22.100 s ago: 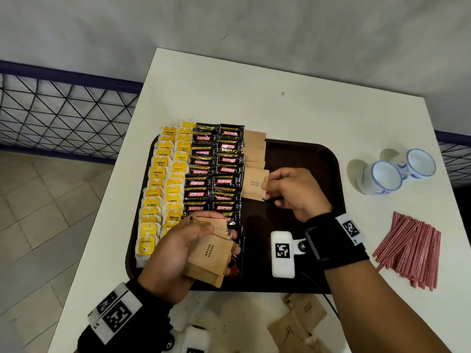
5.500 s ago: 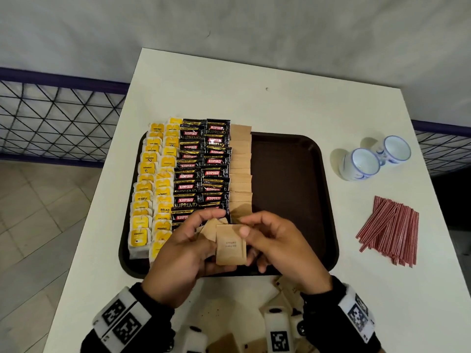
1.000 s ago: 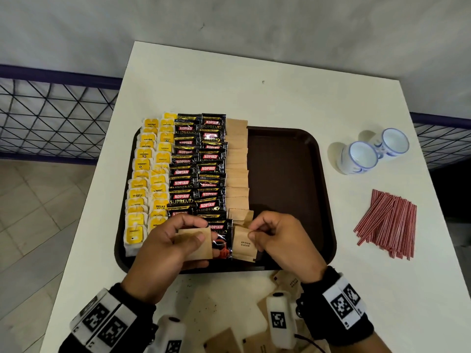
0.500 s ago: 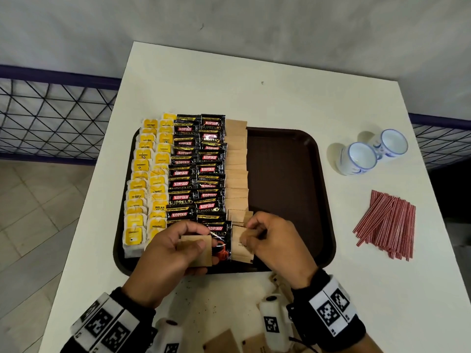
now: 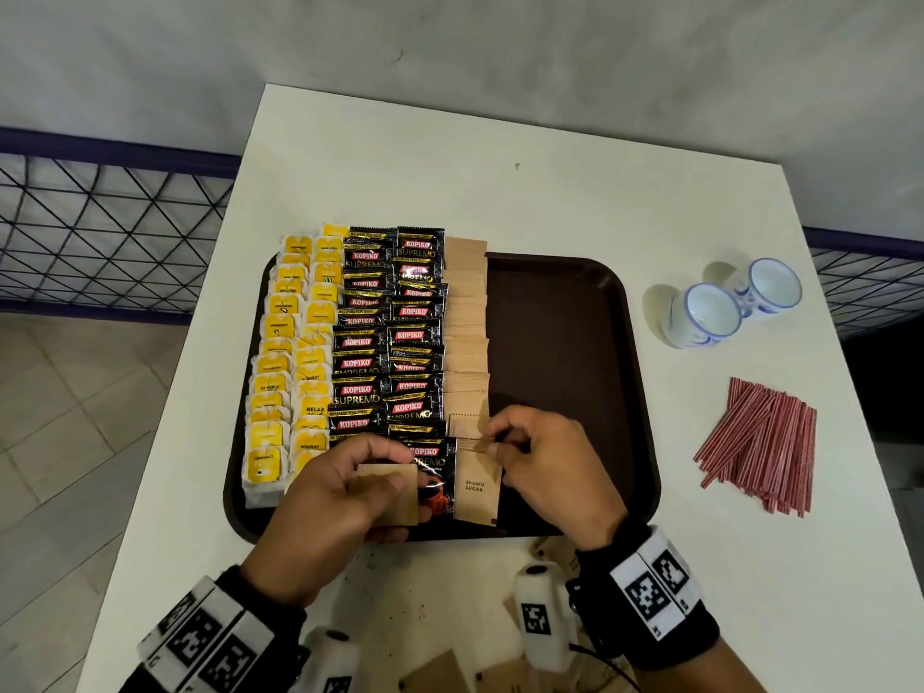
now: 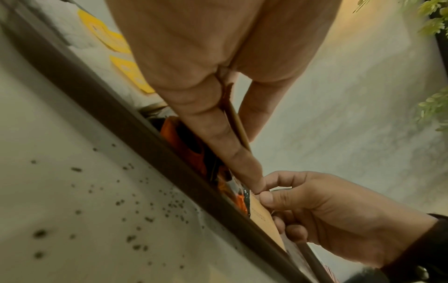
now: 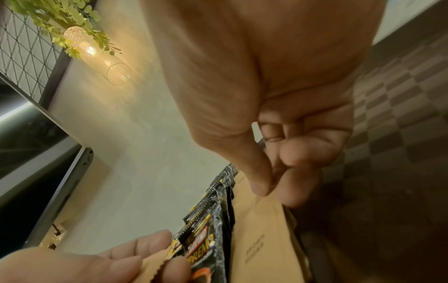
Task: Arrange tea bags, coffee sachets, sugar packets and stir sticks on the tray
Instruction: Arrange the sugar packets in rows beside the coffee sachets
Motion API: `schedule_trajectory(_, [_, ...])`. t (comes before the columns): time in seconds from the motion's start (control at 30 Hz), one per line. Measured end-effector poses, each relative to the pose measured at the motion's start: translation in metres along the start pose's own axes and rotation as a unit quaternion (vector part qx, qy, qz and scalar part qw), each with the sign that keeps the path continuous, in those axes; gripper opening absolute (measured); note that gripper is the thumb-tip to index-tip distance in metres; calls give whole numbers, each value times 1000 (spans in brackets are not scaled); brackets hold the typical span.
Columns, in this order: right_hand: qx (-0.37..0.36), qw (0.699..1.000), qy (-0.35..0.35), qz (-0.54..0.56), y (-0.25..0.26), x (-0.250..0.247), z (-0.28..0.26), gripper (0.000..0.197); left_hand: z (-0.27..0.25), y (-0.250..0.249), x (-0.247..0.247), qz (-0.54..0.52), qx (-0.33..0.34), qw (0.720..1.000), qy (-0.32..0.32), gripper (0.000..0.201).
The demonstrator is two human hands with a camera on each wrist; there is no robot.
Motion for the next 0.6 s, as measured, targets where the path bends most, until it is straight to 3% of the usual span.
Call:
schedule_trajectory(0.2, [2,999,-35,-23,2,-4,3,9,-2,-2,-2,-4,5,1000,2,19])
schedule_trajectory(0.4, [-11,999,-28,-28,5,-1,4,13,-5,-6,0,-9,7,1000,14,22])
schedule_trajectory(0.6, [-35,998,-57,-15,15,-10,-2,9,-4,-10,8,-128,-22,990,56,34])
Point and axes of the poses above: each hand's wrist, its own z-axis towards the middle knuckle, its own x-axis out of the palm, y = z × x, the point moved 8 cm from there along z, towards the middle knuckle, and after that the axes turned 9 degrees about -x, right-handed, at the moved point
